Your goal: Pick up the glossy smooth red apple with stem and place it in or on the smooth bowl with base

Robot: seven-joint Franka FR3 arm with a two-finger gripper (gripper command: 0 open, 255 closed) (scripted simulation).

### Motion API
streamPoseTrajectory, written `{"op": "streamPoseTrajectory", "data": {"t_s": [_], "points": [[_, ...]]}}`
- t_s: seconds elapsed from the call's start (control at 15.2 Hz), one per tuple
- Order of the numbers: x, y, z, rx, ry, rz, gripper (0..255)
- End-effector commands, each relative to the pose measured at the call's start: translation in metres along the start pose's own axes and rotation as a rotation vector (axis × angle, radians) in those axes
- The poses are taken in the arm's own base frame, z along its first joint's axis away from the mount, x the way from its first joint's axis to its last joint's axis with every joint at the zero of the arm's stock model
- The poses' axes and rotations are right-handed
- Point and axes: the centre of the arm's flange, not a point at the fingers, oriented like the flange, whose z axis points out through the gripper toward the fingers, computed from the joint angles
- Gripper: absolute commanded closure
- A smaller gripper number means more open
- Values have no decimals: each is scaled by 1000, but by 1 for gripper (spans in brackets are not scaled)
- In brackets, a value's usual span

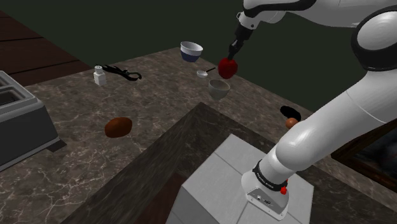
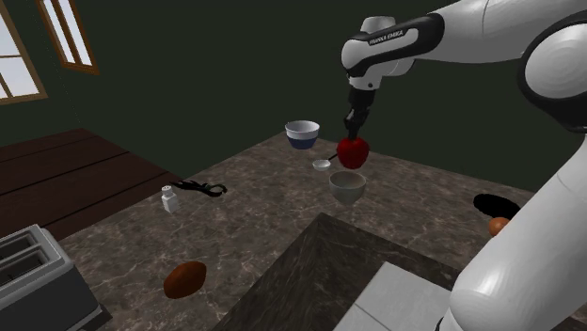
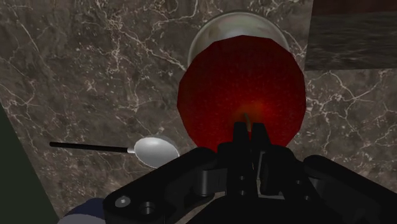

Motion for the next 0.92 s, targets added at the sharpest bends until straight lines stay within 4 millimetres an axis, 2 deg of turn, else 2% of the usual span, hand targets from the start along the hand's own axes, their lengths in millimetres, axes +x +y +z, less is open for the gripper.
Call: {"op": "streamPoseTrajectory", "data": {"t_s": [0.0, 0.46, 0.86], "points": [[-2, 0, 11, 0, 1, 0, 255], [-7, -1, 48, 0, 1, 0, 255], [-7, -1, 48, 0, 1, 0, 255]]}}
